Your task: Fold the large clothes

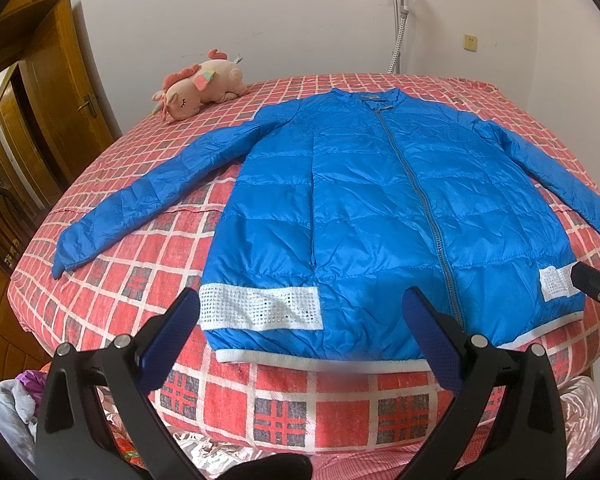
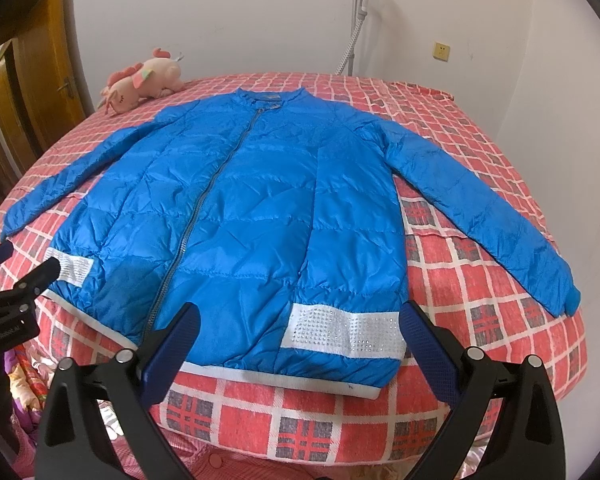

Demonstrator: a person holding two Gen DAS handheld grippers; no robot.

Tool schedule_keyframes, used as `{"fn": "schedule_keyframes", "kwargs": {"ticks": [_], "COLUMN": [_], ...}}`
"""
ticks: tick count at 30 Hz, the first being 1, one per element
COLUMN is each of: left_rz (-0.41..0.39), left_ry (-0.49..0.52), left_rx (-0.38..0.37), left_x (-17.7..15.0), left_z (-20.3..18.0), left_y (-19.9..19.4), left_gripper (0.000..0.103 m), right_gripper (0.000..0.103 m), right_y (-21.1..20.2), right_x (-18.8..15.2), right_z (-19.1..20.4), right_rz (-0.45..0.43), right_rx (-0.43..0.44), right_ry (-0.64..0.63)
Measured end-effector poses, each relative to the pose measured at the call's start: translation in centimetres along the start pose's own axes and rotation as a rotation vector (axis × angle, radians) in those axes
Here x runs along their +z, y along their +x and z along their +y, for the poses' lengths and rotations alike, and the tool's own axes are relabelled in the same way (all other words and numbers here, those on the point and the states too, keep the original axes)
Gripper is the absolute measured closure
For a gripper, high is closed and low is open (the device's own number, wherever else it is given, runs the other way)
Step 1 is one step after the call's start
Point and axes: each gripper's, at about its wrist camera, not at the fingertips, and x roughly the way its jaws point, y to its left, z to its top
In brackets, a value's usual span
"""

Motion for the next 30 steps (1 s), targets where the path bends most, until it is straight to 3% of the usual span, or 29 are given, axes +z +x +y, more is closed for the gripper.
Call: {"fn": "schedule_keyframes", "kwargs": {"ticks": [30], "left_rz": [0.014], "left_ry": [0.014], "left_rx": [0.013], "left_x": [0.9], "left_z": [-0.2], "left_y": [1.2], "left_gripper": [0.003], "right_gripper": [0.004], "right_y": [1.5], "right_x": [1.0], "right_z": [-0.6], "right_rz": [0.020], "right_rx": [0.001], "right_ry": [0.006]}}
